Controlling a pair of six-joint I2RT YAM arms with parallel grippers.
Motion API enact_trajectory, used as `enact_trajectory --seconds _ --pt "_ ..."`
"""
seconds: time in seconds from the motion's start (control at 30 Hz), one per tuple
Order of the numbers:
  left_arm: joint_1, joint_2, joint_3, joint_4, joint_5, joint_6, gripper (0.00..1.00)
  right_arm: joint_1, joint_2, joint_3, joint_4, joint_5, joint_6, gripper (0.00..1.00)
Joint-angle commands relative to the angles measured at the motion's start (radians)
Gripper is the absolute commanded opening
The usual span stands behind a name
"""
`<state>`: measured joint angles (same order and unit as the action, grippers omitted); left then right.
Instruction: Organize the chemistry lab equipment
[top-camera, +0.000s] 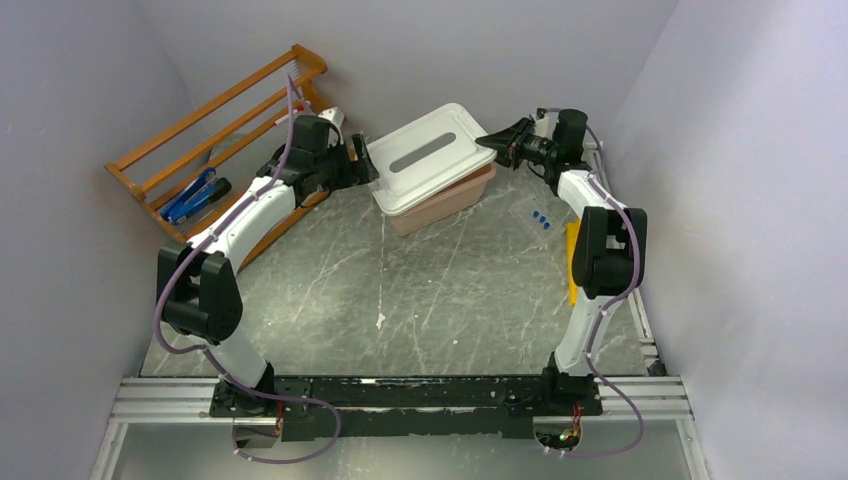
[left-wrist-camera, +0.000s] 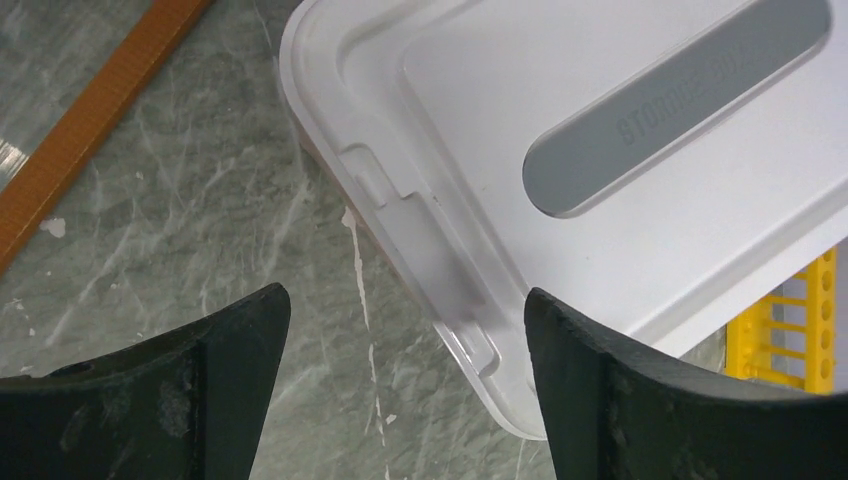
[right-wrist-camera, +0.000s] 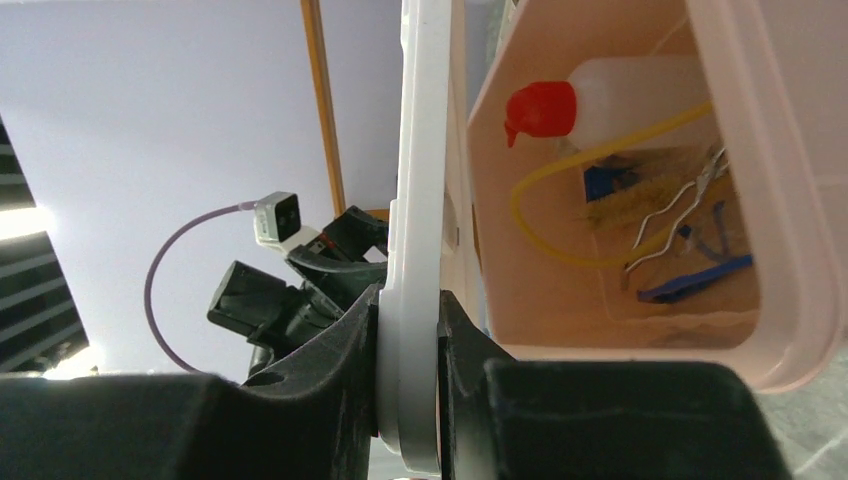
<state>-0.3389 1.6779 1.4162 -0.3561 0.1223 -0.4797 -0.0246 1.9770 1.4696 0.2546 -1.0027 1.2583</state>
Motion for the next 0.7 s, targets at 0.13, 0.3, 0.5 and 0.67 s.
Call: enact_trajectory --seconds 0.13,0.3,0.5,0.67 --pt "0.006 0.041 -0.054 0.209 0.02 -0.027 0.88 -0.025 0.093 0.122 -0.128 -0.023 -0.146 0.09" --pt "0.006 0.096 -0.04 0.232 0.043 -0.031 0.84 -0.042 0.136 0.199 -0.245 0.015 -0.252 0.28" --pt "0.006 0.112 -0.033 0.207 0.036 -0.033 0.83 -0.052 0.119 0.26 -0.456 0.136 -0.407 0.62" --pt "0.006 0.111 -0.037 0.198 0.044 -0.02 0.83 -0.071 0.08 0.276 -0.555 0.243 -0.507 0.67"
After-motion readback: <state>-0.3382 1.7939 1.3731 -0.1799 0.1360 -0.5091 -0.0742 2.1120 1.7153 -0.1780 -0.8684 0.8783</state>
